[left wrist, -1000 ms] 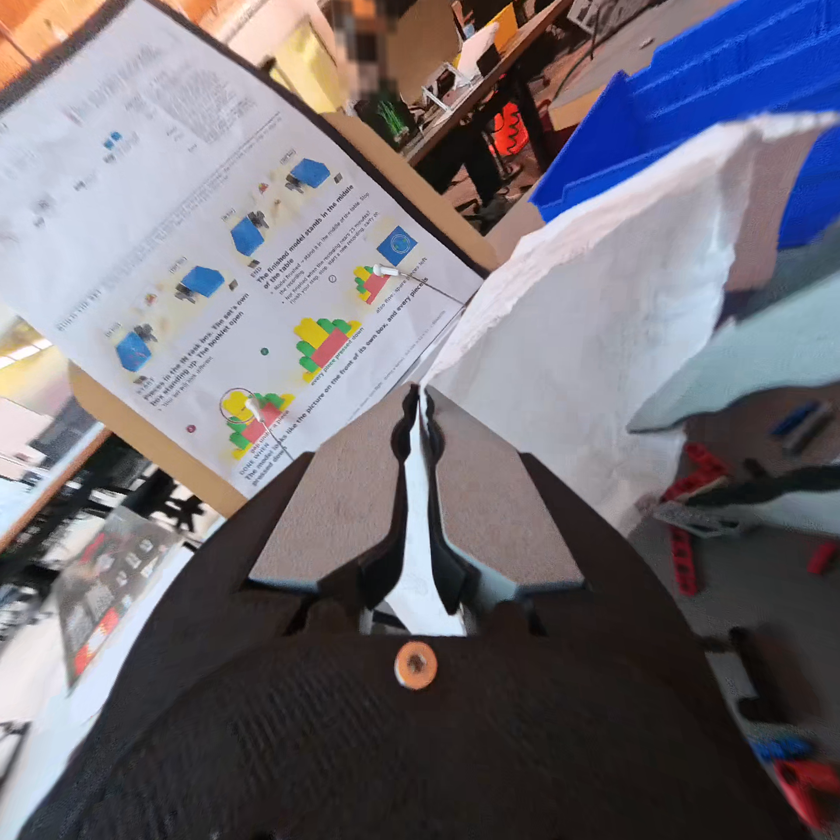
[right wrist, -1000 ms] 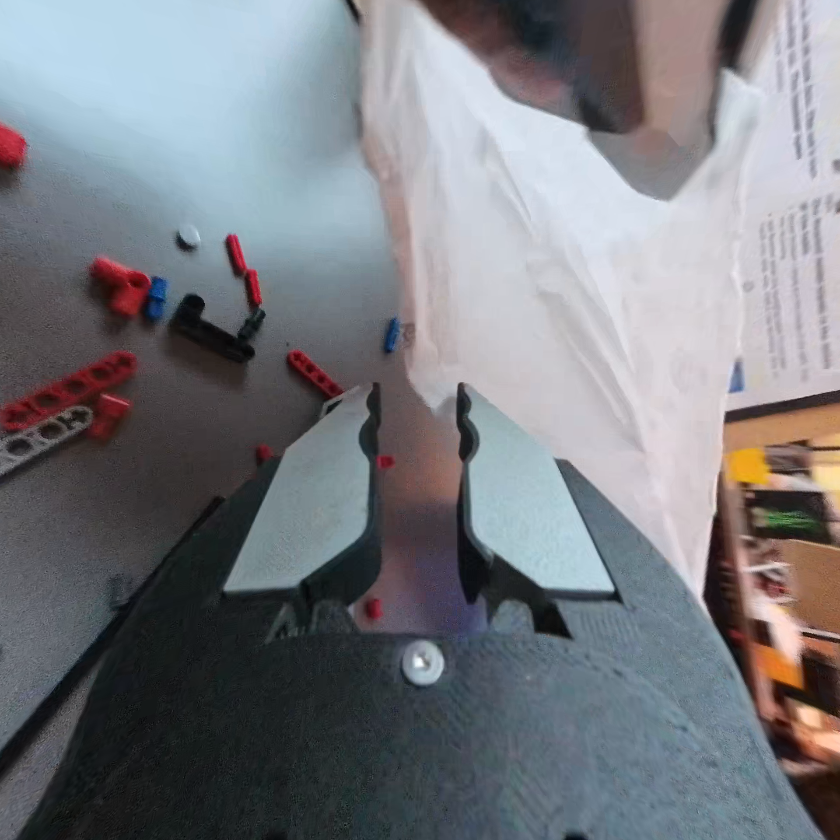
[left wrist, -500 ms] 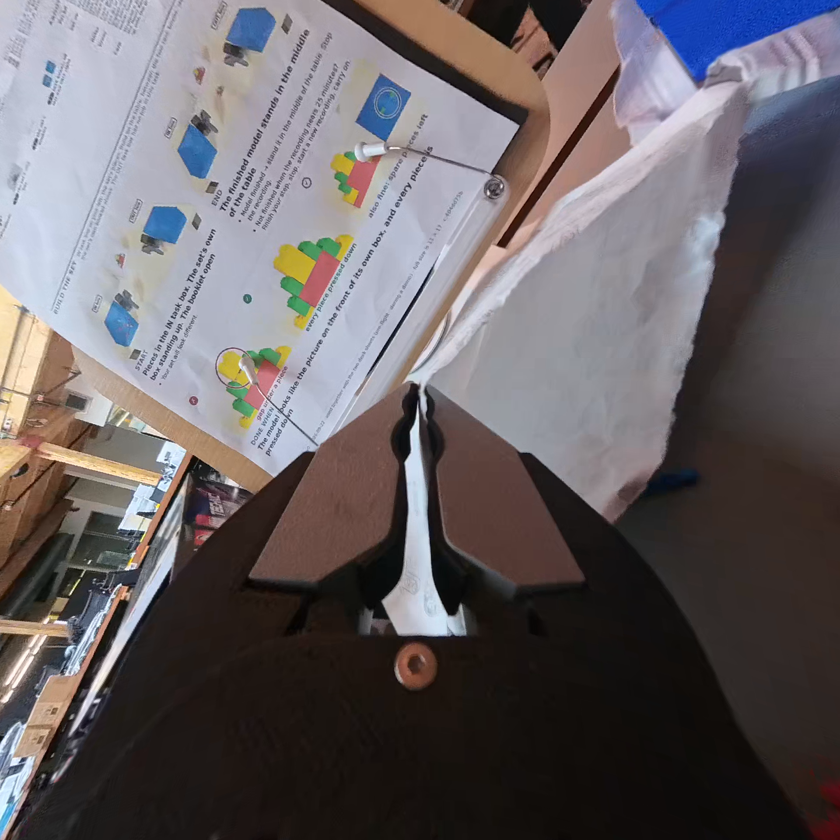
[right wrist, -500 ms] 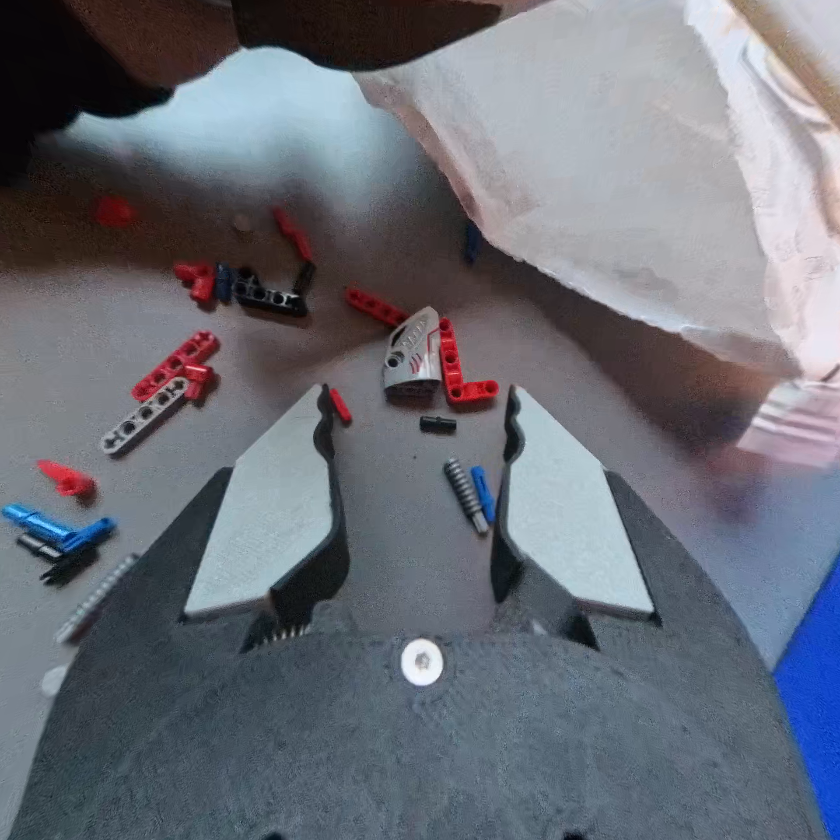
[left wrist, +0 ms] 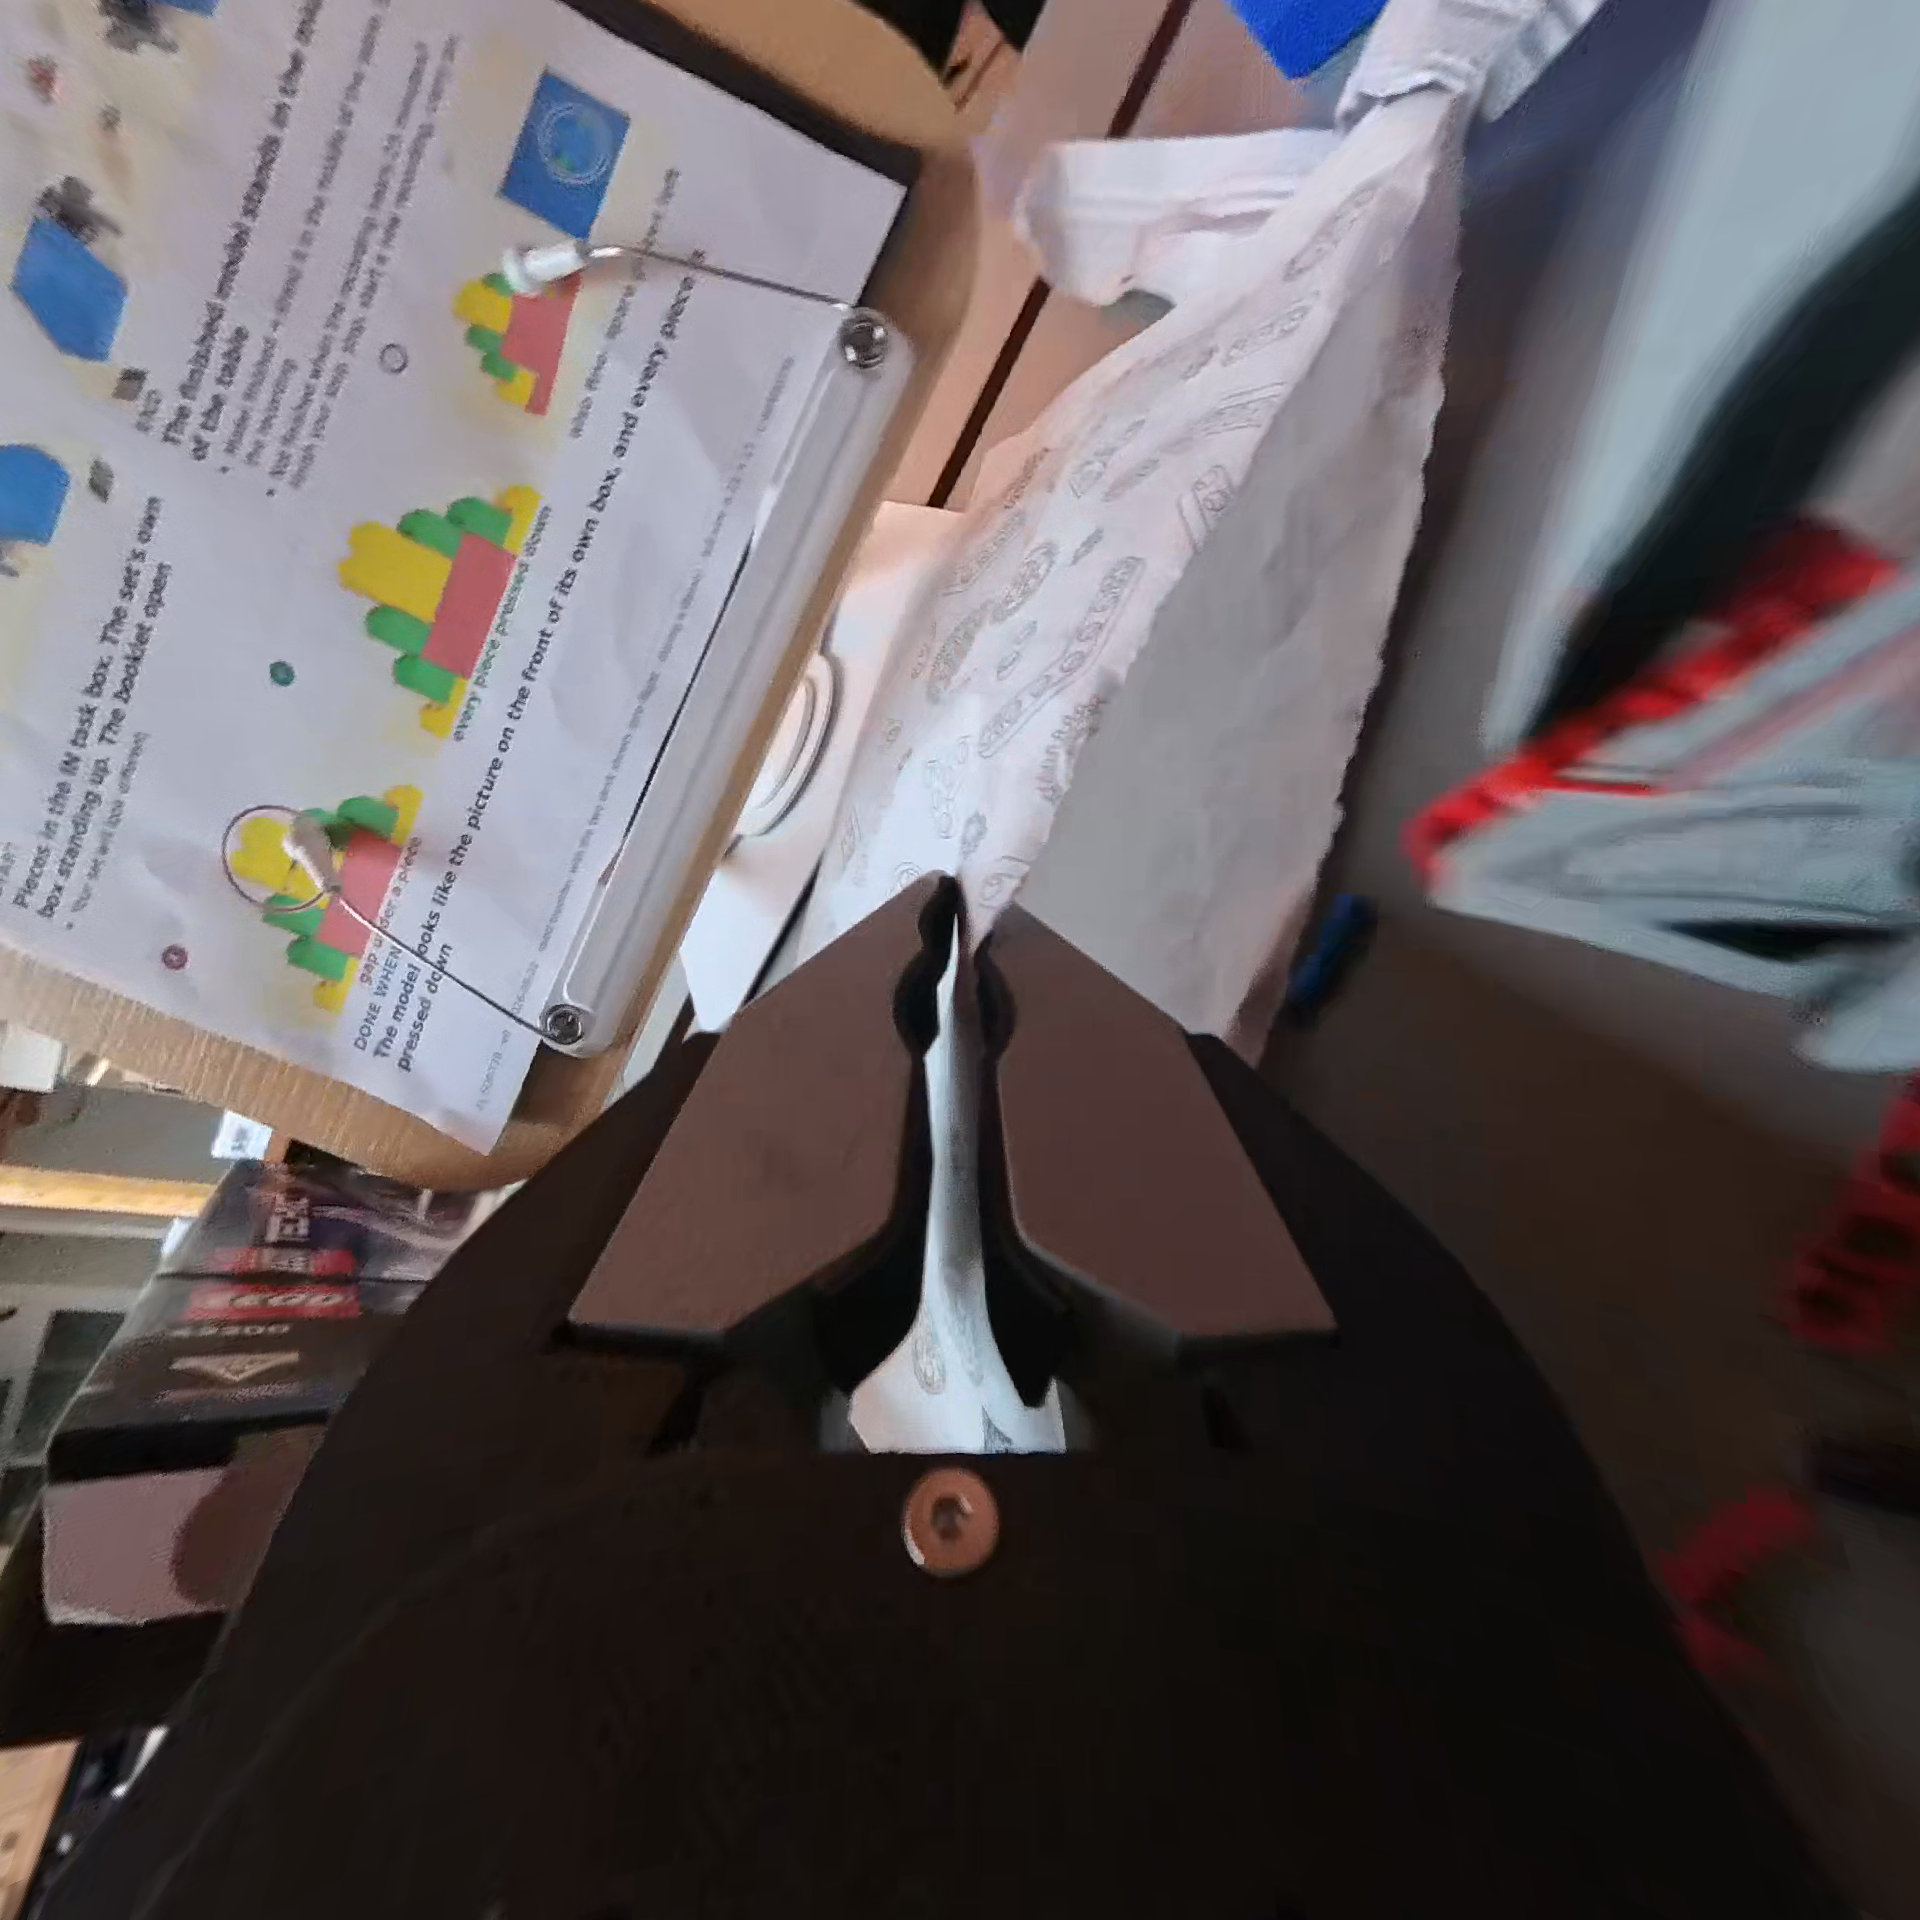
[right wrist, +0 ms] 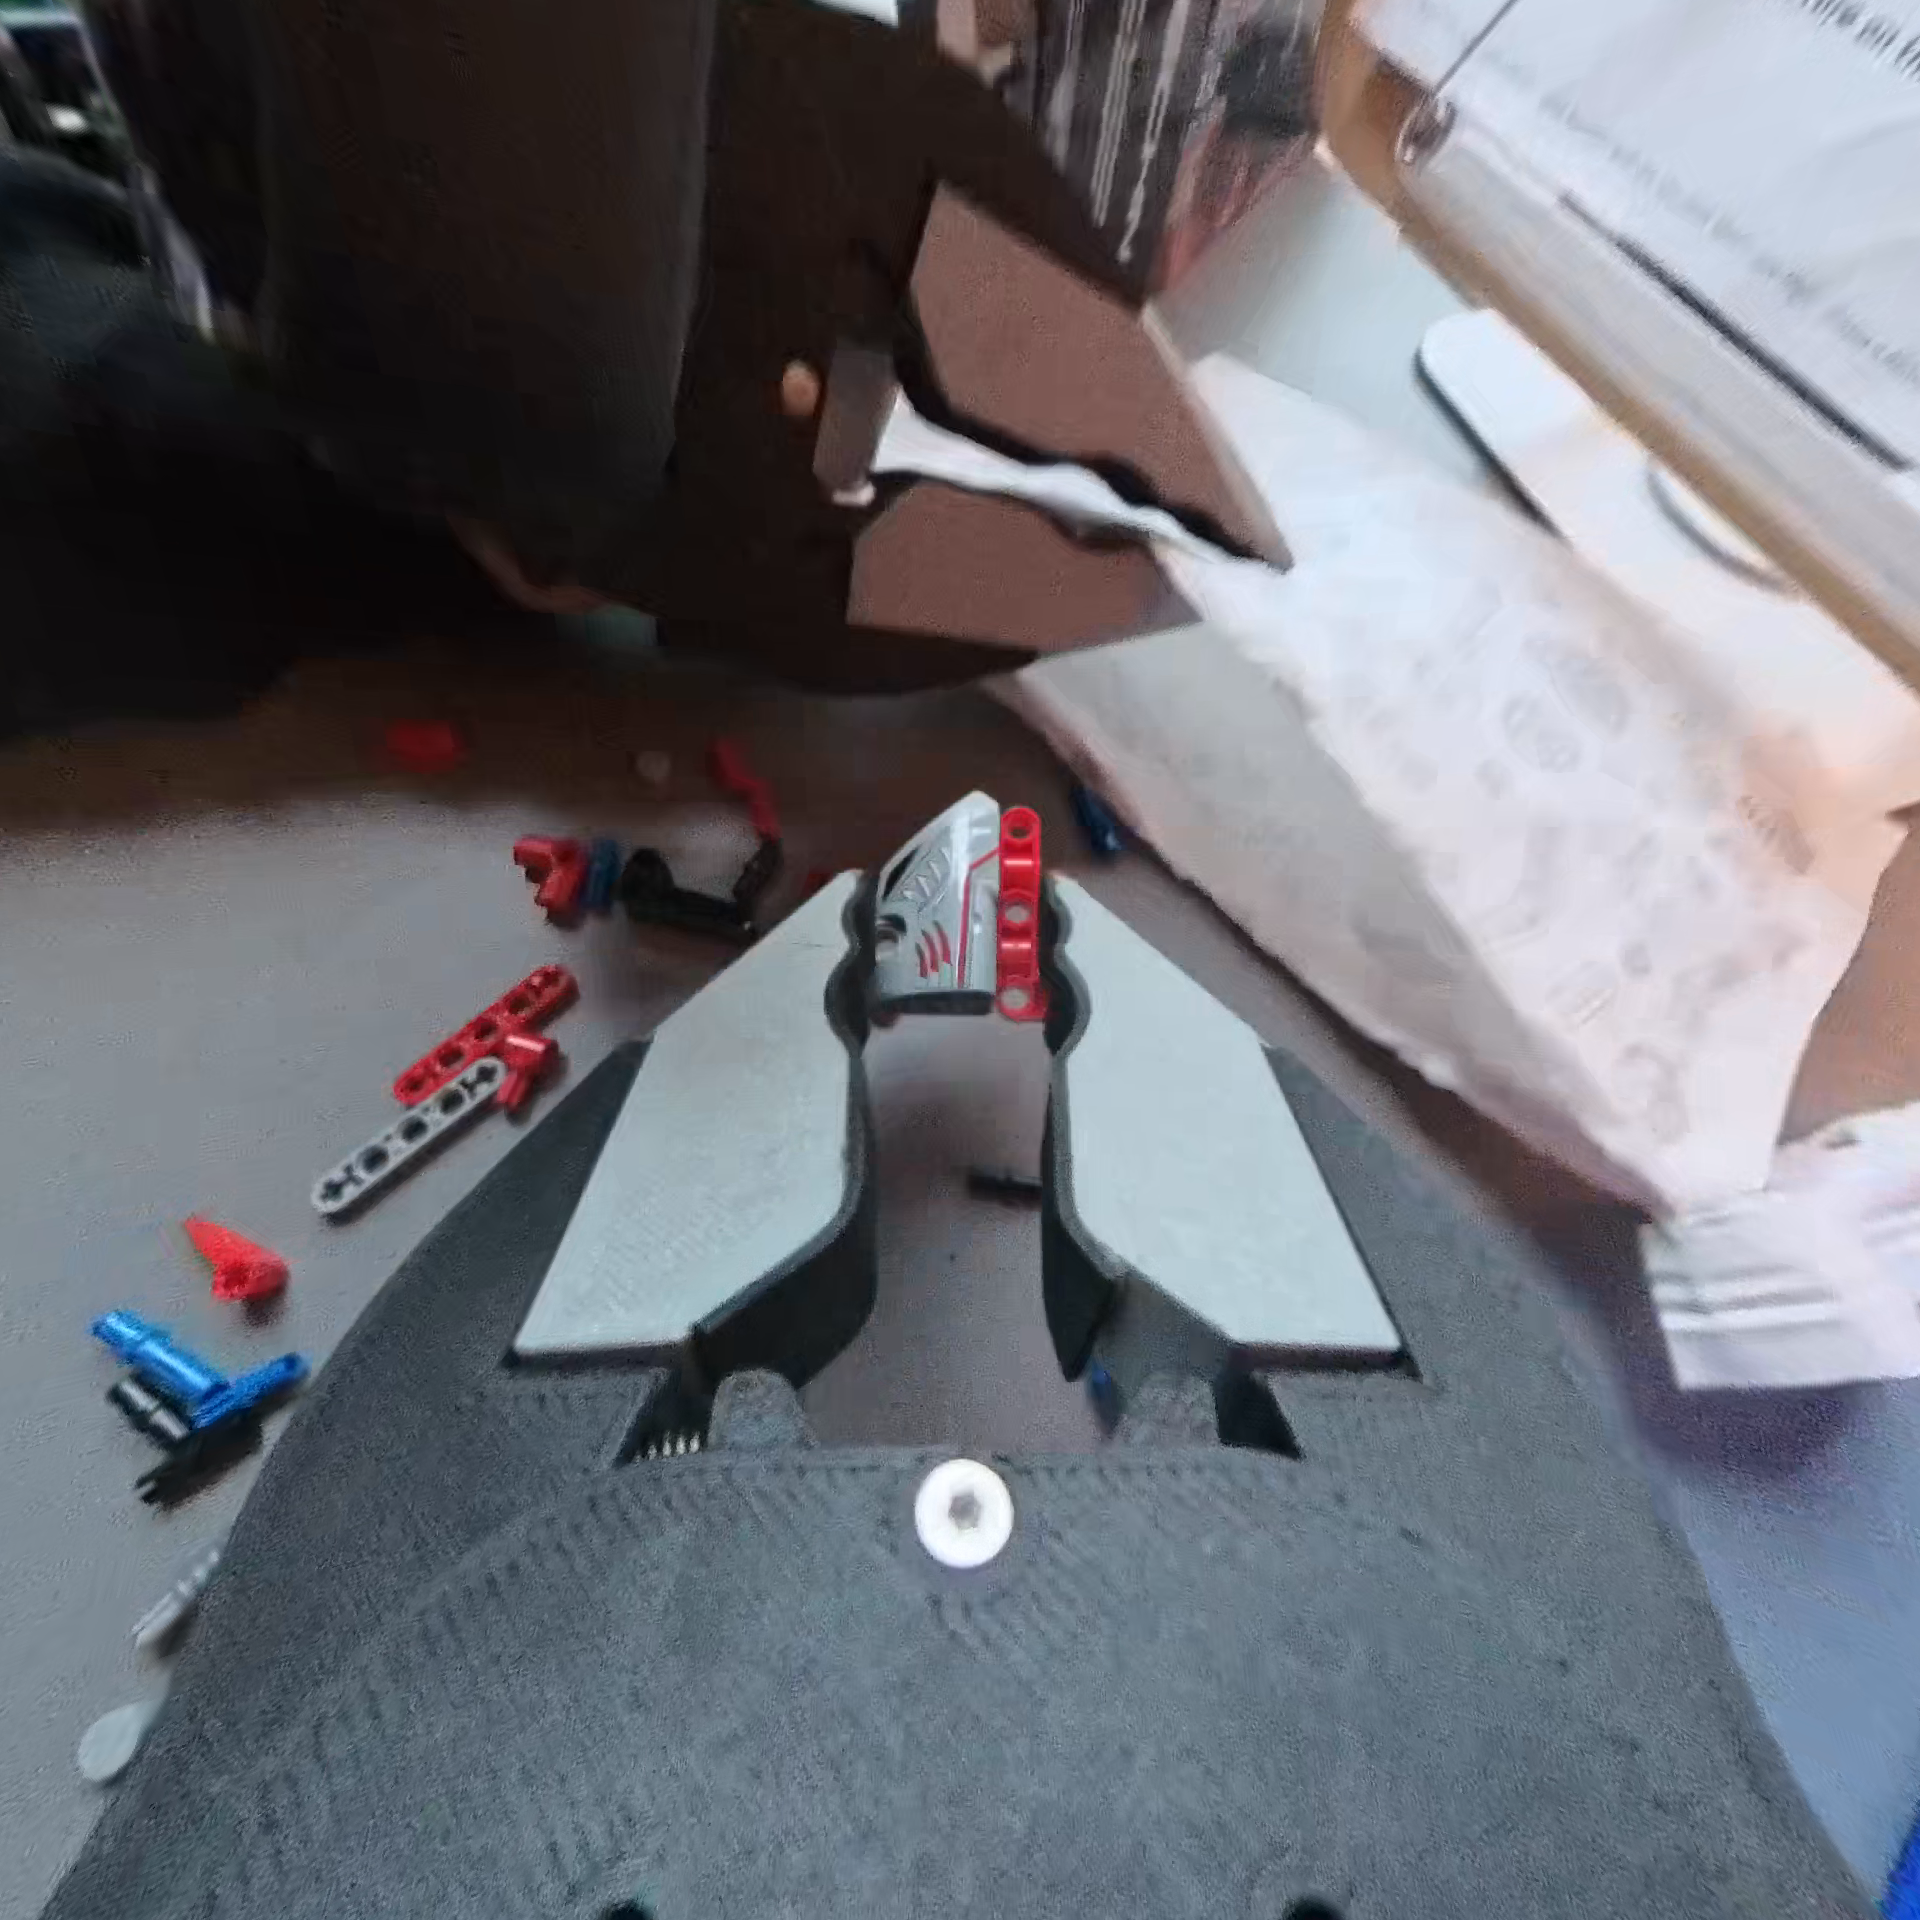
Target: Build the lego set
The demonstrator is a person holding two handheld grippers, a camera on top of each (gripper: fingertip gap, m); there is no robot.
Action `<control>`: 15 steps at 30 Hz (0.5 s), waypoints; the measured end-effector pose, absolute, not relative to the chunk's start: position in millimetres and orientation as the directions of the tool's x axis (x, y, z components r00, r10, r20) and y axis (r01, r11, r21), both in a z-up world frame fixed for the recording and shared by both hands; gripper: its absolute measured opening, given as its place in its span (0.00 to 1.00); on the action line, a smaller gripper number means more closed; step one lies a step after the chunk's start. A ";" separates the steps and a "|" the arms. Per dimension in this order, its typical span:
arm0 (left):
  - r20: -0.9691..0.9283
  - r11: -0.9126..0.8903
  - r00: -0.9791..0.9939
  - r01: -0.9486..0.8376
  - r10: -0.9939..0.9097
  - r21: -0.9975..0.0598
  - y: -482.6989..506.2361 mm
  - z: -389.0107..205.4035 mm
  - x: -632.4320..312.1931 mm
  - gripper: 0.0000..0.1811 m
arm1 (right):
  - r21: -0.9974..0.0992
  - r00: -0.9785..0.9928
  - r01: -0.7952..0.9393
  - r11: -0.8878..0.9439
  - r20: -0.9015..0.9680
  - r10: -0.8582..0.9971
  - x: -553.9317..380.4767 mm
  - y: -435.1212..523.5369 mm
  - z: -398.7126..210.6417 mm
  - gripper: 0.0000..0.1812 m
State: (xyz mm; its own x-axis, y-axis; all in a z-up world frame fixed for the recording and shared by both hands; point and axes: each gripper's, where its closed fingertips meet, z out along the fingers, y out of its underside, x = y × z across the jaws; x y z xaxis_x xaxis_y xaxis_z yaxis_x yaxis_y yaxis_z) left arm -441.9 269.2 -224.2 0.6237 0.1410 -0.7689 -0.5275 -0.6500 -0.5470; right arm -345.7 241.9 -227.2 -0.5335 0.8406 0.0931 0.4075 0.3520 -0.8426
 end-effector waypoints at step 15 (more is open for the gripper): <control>-0.270 -0.476 0.944 -0.152 0.190 -0.866 265.8 -213.2 -419.3 0.00 | -0.704 -0.213 0.428 0.566 0.531 0.820 -409.0 289.9 -228.4 0.11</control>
State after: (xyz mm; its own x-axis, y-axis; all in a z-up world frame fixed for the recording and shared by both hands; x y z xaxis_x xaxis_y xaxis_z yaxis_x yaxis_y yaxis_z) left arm -419.3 265.8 -213.2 0.9439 0.1903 -0.2699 -0.1517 -0.4759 -0.8663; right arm -409.0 289.9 -228.4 -0.2127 0.8204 0.5307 0.4280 0.5665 -0.7042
